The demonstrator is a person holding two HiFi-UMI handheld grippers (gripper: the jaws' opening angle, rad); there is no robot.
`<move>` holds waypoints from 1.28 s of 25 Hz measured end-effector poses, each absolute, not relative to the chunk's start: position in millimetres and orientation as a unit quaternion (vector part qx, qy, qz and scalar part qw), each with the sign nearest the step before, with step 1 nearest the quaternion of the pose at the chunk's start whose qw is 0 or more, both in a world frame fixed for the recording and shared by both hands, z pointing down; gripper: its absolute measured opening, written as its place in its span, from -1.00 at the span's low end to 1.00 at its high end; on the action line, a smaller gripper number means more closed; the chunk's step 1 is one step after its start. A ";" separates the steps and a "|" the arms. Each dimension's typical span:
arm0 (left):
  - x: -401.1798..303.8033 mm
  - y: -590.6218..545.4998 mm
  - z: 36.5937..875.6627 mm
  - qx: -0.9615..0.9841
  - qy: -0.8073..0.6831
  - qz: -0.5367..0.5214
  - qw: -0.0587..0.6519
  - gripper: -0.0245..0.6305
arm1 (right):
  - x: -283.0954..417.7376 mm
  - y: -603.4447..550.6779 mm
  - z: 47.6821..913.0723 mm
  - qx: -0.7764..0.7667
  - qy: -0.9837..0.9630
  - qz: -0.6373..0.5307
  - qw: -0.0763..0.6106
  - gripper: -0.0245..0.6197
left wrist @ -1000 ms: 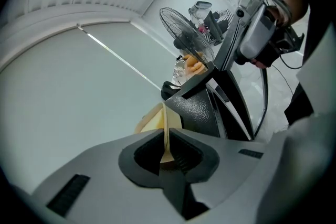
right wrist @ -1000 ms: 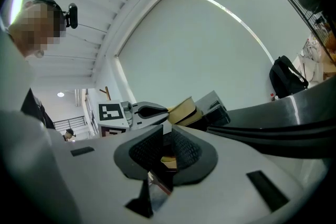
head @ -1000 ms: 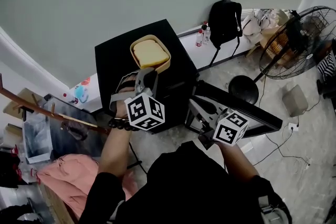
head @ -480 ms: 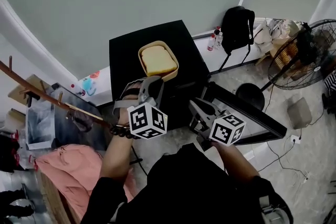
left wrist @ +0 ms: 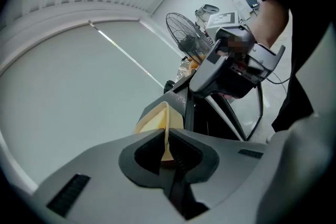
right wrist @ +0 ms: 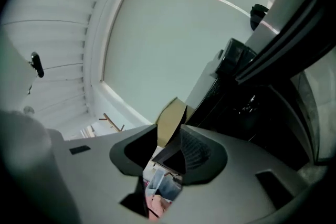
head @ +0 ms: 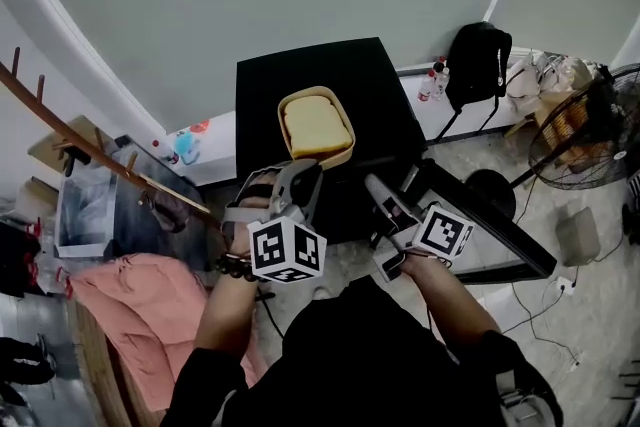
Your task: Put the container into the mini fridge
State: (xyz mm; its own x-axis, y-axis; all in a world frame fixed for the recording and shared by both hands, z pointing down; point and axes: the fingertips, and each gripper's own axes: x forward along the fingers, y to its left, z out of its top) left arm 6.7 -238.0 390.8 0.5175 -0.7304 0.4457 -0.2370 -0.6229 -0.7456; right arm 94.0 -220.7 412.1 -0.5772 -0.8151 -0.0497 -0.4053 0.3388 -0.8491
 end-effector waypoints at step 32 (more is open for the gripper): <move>-46.0 -170.3 379.8 -0.842 0.279 -0.342 0.310 -0.80 | -4.0 -237.4 405.6 -0.217 0.718 -0.597 0.285 0.06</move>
State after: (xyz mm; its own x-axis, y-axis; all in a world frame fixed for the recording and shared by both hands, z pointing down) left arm -46.0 -170.3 379.8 0.6100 -0.6824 0.4027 -0.2581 -0.6517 -0.7133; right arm -4.0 -237.4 405.6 -0.7439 -0.6512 -0.1503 0.0280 0.1943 -0.9805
